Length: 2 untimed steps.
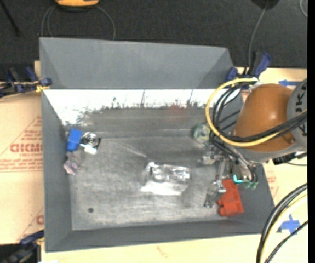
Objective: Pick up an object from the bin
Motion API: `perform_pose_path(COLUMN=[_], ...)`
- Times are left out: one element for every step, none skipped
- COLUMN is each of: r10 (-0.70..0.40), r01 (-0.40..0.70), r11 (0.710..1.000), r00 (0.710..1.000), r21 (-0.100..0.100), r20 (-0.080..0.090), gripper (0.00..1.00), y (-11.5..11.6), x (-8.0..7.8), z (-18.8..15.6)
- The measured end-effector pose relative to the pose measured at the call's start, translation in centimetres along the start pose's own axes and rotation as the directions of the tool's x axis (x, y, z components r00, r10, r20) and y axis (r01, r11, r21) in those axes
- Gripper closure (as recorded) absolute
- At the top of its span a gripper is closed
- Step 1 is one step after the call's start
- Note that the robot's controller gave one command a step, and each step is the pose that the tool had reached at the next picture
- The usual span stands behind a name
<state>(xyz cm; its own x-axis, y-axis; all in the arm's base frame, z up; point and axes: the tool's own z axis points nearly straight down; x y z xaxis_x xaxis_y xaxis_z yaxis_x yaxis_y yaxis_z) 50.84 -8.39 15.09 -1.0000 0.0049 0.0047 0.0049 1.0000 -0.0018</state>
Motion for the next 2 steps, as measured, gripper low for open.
perform_pose_path(r10=[0.187,0.185], r01=[-0.187,-0.185], r11=[0.982,0.983], r00=[0.982,0.983], r21=[-0.002,-0.001], r20=[0.015,0.012], gripper=[0.00,1.00], y=[4.31,4.30], x=[-1.74,-1.68], z=[6.80,6.95])
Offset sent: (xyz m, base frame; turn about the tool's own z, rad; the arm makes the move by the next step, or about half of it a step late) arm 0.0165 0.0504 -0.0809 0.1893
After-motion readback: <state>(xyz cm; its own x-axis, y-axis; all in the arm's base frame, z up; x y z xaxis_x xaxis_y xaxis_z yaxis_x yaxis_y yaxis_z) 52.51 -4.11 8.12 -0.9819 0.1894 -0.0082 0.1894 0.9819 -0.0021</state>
